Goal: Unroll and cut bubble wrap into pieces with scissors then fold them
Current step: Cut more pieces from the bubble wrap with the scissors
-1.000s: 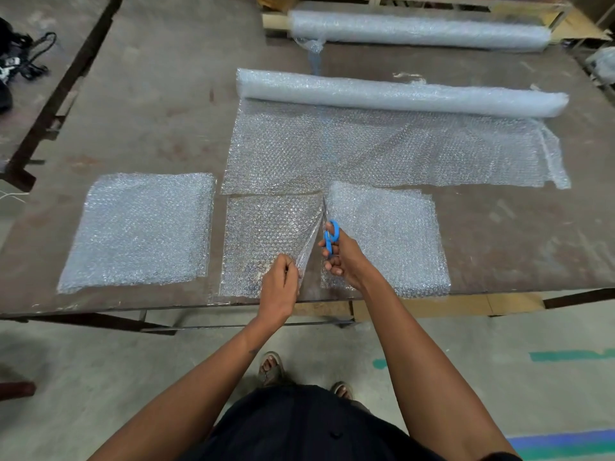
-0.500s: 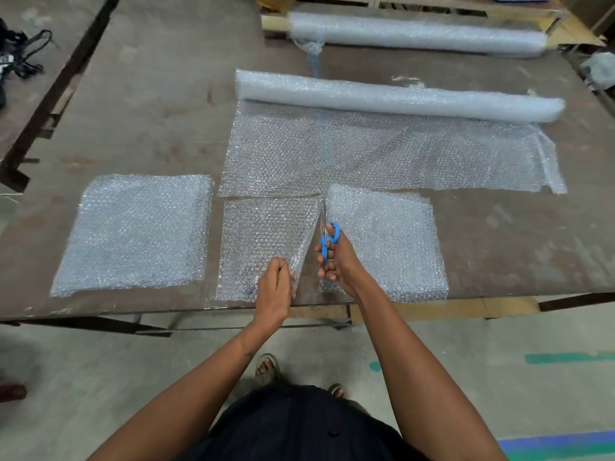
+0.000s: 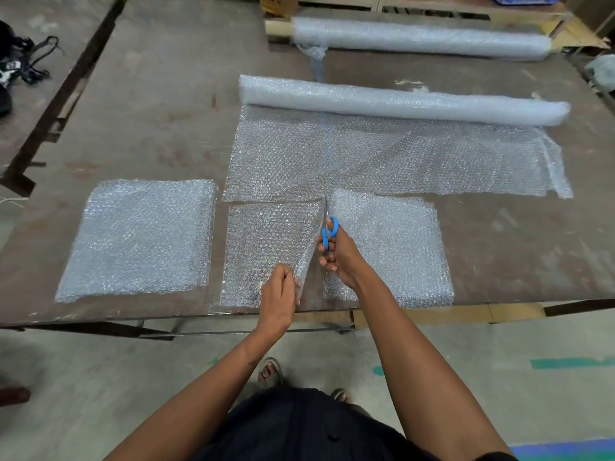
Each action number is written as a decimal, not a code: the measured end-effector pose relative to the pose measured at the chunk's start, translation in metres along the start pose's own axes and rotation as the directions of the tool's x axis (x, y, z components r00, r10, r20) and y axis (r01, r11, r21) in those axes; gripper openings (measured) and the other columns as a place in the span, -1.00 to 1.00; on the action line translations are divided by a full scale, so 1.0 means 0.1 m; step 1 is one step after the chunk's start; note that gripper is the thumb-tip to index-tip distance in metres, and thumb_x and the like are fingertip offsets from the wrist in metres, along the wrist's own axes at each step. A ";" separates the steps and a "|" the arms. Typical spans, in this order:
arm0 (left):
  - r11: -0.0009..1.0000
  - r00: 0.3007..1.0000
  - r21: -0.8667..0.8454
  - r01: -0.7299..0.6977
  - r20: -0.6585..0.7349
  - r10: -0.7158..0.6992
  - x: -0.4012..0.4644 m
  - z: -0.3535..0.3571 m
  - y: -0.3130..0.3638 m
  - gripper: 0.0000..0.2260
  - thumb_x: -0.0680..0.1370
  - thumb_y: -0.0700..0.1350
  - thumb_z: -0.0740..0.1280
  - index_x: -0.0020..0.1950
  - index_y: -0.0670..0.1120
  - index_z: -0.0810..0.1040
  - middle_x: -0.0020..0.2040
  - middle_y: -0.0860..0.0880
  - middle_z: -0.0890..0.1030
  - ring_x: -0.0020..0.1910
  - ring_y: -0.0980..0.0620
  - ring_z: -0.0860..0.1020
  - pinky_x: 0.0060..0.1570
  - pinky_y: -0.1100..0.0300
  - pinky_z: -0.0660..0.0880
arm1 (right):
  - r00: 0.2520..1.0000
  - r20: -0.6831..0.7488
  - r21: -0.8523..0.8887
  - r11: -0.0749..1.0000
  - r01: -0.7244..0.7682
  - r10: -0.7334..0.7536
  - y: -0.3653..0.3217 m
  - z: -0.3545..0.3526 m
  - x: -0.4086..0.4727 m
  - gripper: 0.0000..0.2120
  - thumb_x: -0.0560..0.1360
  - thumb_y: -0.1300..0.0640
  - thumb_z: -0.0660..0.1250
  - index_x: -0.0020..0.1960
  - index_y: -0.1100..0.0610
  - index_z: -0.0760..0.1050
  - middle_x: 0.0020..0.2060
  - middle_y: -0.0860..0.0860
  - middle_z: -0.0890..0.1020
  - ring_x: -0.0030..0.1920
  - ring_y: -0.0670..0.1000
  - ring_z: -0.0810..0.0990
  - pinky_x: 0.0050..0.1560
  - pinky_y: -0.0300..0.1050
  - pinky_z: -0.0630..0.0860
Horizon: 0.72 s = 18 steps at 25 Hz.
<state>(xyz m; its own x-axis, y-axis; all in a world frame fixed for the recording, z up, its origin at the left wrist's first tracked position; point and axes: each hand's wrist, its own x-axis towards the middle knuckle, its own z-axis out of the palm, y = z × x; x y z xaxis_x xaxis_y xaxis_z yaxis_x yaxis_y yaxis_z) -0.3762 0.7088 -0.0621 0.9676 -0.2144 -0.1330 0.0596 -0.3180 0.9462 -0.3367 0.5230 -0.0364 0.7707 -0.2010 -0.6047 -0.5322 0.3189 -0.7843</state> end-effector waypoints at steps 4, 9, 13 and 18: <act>1.000 1.000 -0.015 0.027 0.011 -0.027 0.03 -0.01 -0.03 -0.81 0.63 0.01 0.06 -0.13 0.03 0.36 -0.39 -0.13 0.50 -0.43 -0.04 0.45 -0.35 -0.10 0.42 | 0.998 -0.060 -0.058 0.998 0.016 -0.020 0.02 0.00 -0.01 -0.57 0.73 -0.16 0.25 0.05 0.22 0.54 -0.33 0.00 0.53 -0.50 -0.05 0.41 -0.60 -0.23 0.21; 1.000 0.996 0.001 -0.022 0.083 0.022 0.03 -0.05 0.01 -0.81 0.64 0.00 0.09 -0.09 -0.04 0.36 -0.37 -0.10 0.50 -0.43 0.01 0.43 -0.36 0.01 0.40 | 0.987 -0.103 -0.272 0.958 0.095 -0.127 0.01 -0.08 -0.30 -0.54 0.68 -0.23 0.32 0.01 0.19 0.64 -0.31 0.01 0.66 -0.49 0.04 0.53 -0.56 -0.21 0.30; 0.910 0.925 0.300 -0.285 0.335 0.179 0.03 -0.06 0.16 -0.78 0.67 0.16 0.24 0.05 0.03 0.38 -0.14 0.04 0.53 -0.24 0.06 0.51 -0.24 0.10 0.46 | 0.932 -0.200 -0.519 0.840 0.161 -0.302 0.05 -0.22 -0.53 -0.54 0.69 -0.26 0.24 -0.06 0.10 0.63 -0.30 -0.03 0.72 -0.44 -0.03 0.58 -0.36 -0.07 0.54; 0.742 0.901 0.520 -0.422 0.332 0.279 0.11 0.34 0.49 -0.63 0.69 0.14 0.26 0.40 -0.05 0.40 0.21 0.00 0.51 0.05 0.04 0.56 -0.08 0.06 0.57 | 0.841 -0.216 -0.807 0.576 0.132 -0.496 0.18 -0.63 -0.53 -0.63 0.70 -0.24 0.22 -0.12 0.00 0.48 -0.33 -0.05 0.62 -0.35 -0.07 0.56 -0.30 -0.02 0.45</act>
<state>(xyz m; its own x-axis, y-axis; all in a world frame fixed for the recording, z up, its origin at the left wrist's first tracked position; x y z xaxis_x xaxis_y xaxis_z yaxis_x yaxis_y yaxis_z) -0.3706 0.6598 -0.0275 0.8070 -0.5888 0.0461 -0.4914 -0.6262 0.6052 -0.4085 0.4810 -0.0270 0.8365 -0.5272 -0.1496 -0.4872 -0.5903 -0.6436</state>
